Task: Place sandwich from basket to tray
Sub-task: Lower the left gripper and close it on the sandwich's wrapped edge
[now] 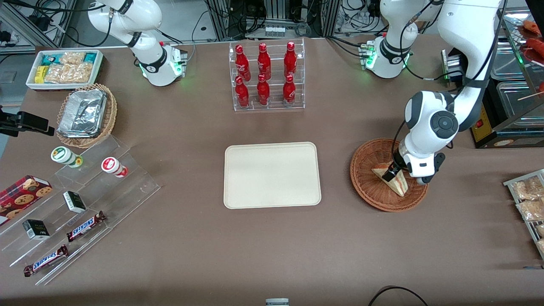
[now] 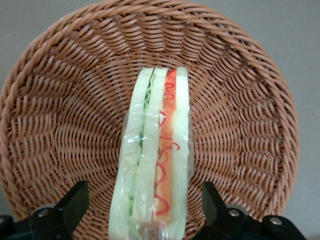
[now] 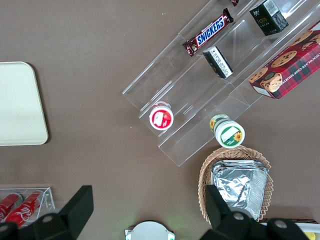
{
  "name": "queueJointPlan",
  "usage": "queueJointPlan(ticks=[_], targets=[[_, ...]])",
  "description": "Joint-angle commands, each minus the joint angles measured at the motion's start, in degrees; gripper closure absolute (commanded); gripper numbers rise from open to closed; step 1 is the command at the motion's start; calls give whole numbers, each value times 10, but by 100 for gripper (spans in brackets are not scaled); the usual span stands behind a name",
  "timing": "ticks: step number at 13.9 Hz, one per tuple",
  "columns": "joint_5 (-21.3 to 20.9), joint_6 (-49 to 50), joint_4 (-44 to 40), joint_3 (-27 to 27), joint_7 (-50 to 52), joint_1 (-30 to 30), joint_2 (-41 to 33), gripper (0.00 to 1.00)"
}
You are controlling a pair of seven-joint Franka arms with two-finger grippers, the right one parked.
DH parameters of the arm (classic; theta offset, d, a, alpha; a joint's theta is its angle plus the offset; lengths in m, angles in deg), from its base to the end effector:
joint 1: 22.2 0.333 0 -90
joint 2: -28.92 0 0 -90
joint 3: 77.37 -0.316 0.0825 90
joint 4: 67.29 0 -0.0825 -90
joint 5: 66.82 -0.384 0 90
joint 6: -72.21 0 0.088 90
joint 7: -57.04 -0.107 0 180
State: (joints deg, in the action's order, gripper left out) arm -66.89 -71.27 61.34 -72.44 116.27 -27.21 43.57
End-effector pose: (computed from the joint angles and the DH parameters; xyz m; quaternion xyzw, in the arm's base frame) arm 0.5357 -0.0941 0.2532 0.9085 0.4178 -0.0041 0.0099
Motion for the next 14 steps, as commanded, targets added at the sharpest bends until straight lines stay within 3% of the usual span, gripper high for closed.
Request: queueJointPlan(ticks=[1,2,3,7,11,14], targets=[[5,-14,1,0,8,2,5,30],[5,-11,2,0,11,1,3,70],[4,-8,2,0,18,1,-1,100],[4,18,-8,0,12,1,-17,100],[0,142,-103,2,-4,-3,-16,100],[0,171,-155,10,-25,-15,-12,100]])
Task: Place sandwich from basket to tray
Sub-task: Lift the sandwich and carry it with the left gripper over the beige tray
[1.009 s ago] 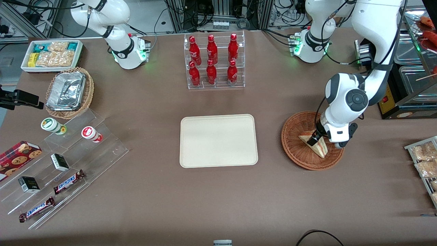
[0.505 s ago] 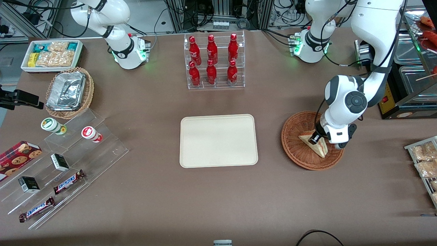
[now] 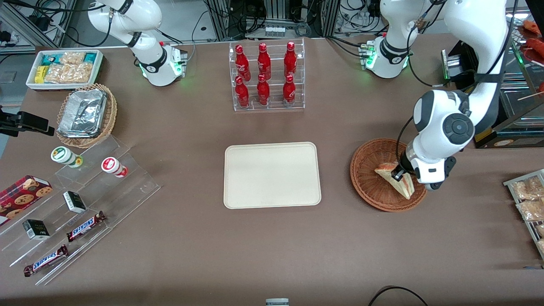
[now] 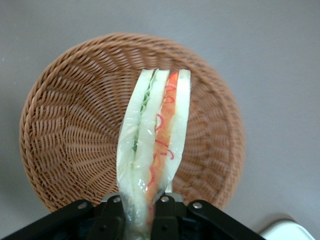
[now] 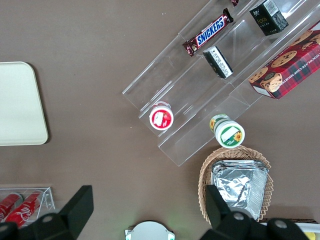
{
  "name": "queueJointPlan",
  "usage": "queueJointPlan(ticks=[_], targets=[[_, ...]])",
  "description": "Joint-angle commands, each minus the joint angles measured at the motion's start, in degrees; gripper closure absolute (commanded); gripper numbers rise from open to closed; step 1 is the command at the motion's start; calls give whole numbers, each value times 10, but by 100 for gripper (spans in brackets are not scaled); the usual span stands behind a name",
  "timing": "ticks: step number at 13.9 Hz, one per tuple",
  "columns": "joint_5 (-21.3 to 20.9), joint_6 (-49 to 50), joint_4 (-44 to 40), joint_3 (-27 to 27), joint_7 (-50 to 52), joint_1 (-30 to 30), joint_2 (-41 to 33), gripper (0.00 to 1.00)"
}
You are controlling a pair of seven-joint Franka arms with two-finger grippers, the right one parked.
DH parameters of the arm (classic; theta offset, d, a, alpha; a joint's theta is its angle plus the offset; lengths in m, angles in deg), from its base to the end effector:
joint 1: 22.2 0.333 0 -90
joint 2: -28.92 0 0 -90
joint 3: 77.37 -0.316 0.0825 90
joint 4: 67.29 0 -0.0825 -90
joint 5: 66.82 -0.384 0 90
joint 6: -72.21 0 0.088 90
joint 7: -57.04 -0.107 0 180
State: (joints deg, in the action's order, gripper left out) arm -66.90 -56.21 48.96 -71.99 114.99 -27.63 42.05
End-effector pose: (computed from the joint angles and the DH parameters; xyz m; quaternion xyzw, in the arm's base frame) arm 0.5773 -0.1087 0.3342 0.9162 0.4005 -0.0122 0.0039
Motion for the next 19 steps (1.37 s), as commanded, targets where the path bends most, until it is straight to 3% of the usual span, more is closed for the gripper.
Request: queueJointPlan(ticks=[1,5,8,12,19], targets=[[-1,33,-48,8,-14,-27,6,100],[-1,101,-134,9,-105,-104,63,100],[-1,102,-188,9,-105,-165,114,100],[-2,98,-261,8,-83,-243,186,100],[3,96,-362,8,5,-319,283,100]])
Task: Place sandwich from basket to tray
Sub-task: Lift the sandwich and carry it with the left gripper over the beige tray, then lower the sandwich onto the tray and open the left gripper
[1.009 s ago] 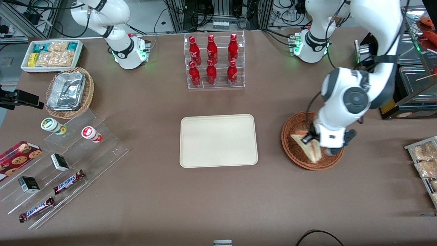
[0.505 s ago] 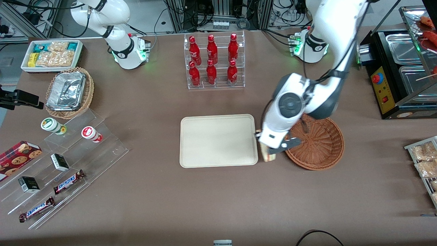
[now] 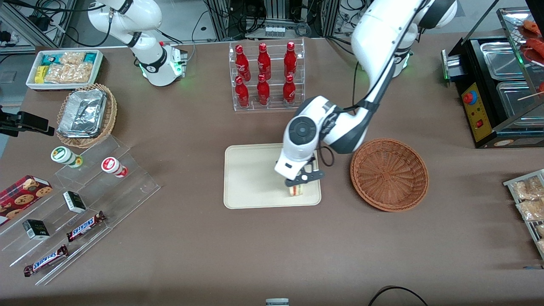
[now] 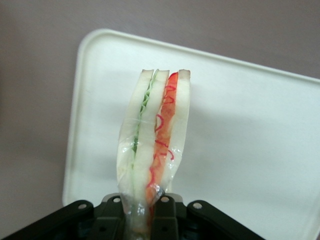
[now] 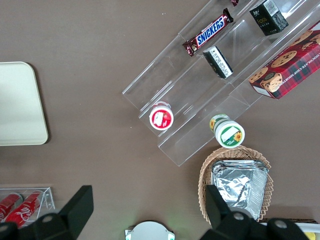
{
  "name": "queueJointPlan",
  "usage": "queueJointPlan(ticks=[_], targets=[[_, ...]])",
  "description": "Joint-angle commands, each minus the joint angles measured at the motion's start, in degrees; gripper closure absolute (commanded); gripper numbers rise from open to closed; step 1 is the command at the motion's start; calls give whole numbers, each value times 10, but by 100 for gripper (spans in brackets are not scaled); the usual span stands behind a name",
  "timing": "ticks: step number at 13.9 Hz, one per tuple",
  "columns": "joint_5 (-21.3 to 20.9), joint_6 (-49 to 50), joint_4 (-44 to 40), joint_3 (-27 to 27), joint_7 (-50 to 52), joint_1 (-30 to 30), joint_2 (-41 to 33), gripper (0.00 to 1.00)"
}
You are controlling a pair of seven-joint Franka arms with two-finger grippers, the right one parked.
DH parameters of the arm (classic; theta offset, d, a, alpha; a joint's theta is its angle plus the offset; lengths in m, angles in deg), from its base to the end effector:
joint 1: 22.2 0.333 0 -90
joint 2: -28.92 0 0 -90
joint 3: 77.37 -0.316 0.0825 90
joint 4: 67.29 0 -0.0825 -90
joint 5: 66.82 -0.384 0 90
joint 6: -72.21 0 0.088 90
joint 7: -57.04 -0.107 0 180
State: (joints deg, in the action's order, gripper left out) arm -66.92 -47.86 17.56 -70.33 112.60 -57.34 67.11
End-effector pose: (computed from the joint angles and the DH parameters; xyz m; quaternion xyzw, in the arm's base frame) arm 0.5356 -0.4655 0.2815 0.9908 0.1280 -0.0437 0.0069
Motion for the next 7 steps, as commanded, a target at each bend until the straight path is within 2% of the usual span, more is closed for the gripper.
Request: queueJointPlan(ticks=[1,7], targets=[[0,12,-57,-9,47,-33,43,100],[-15,-11,-76,-13,93,-67,74,100]])
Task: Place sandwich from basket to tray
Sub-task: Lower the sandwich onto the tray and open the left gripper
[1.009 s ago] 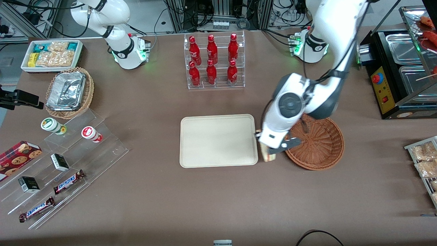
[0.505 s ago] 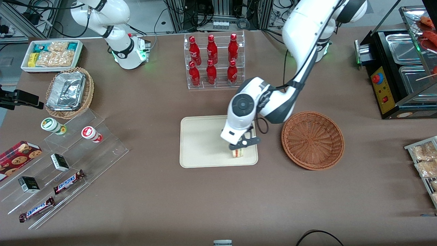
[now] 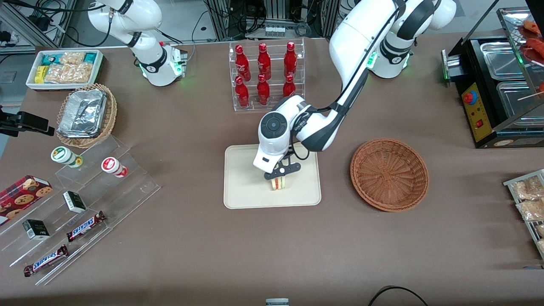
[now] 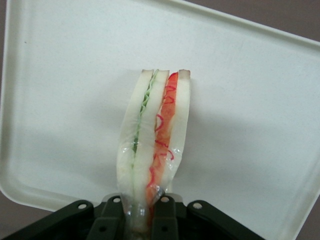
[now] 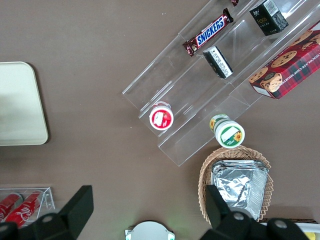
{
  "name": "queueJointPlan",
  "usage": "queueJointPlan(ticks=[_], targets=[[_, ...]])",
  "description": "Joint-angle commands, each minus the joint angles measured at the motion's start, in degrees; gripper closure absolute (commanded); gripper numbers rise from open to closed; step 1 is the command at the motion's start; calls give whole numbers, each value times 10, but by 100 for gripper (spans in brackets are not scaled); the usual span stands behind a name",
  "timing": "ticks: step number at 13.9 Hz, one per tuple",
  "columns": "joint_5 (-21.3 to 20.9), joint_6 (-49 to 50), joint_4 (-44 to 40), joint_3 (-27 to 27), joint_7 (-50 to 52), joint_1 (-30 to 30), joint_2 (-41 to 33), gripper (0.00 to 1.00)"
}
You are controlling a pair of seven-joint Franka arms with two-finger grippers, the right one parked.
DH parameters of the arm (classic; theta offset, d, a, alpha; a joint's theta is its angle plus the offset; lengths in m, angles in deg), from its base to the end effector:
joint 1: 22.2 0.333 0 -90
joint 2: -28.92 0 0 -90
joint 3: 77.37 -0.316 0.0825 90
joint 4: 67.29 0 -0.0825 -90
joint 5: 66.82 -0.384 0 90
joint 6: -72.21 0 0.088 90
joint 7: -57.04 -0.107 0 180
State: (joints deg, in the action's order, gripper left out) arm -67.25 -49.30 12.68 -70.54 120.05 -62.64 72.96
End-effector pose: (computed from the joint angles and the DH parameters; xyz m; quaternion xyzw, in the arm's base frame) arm 0.5061 -0.5220 0.2485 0.9877 0.1504 -0.0426 0.0062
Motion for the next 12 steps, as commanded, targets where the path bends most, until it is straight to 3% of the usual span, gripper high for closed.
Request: queueJointPlan(ticks=[1,5,6,7,12], targets=[[-18,3,-28,-11,26,-14,18,100],[-44,3,-42,-10,61,-14,36,100],[-44,3,-42,-10,62,-15,36,66],[-45,3,-42,-10,62,-15,34,1],[-37,29,-54,-9,75,-14,14,0]])
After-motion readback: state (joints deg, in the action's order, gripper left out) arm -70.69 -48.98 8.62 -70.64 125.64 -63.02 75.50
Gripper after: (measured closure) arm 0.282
